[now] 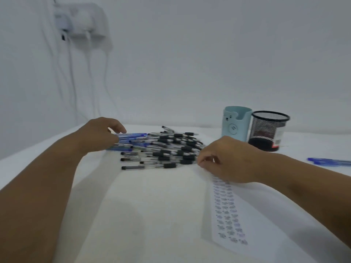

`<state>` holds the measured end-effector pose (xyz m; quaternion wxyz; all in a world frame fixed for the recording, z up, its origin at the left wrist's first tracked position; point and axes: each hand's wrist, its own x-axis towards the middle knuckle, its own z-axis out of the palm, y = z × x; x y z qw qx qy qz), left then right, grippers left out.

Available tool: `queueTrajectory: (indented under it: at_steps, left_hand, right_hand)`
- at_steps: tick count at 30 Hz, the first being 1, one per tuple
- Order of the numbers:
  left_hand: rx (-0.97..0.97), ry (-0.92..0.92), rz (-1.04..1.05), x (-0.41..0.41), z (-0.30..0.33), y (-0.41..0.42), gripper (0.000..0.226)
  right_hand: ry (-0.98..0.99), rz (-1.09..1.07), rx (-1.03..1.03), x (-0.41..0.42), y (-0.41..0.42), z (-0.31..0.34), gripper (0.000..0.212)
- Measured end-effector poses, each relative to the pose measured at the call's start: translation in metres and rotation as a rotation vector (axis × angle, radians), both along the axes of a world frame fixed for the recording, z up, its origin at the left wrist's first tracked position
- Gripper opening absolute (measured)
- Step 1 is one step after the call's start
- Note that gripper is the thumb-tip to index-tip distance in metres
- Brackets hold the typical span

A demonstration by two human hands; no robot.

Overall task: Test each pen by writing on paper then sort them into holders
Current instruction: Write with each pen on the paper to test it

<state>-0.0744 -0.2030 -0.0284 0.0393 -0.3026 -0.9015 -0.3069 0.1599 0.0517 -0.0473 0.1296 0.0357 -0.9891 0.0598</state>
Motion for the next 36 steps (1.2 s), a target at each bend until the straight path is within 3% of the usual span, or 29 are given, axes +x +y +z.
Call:
queueTrajectory:
  at_steps: [6,15,19,21,25,30,36]
  left_hand:
    - [-0.120,-0.017,0.057,-0.024,-0.026,-0.003,0.019]
    - [-0.017,0.098,-0.020,-0.021,-0.026,0.001,0.010]
    - [0.137,0.159,-0.061,-0.016,-0.022,0.008,0.019]
    - [0.178,0.178,-0.091,-0.014,-0.023,0.011,0.013]
    - [0.125,0.081,-0.129,-0.009,-0.024,0.011,0.029]
    - [0.072,0.093,0.016,-0.013,-0.022,0.007,0.018]
    - [0.066,0.020,0.050,-0.024,-0.032,0.010,0.028]
  right_hand:
    - [-0.021,0.033,-0.011,-0.010,0.004,-0.010,0.009]
    - [-0.060,0.044,0.046,-0.007,0.009,-0.008,0.009]
    - [-0.055,0.038,0.039,-0.007,0.008,-0.008,0.009]
    - [-0.051,0.045,0.044,-0.006,0.008,-0.009,0.009]
    - [-0.045,0.046,0.057,-0.005,0.007,-0.010,0.009]
    - [-0.025,0.055,0.049,-0.003,0.007,-0.013,0.008]
    - [-0.013,0.062,0.033,-0.004,0.008,-0.013,0.006]
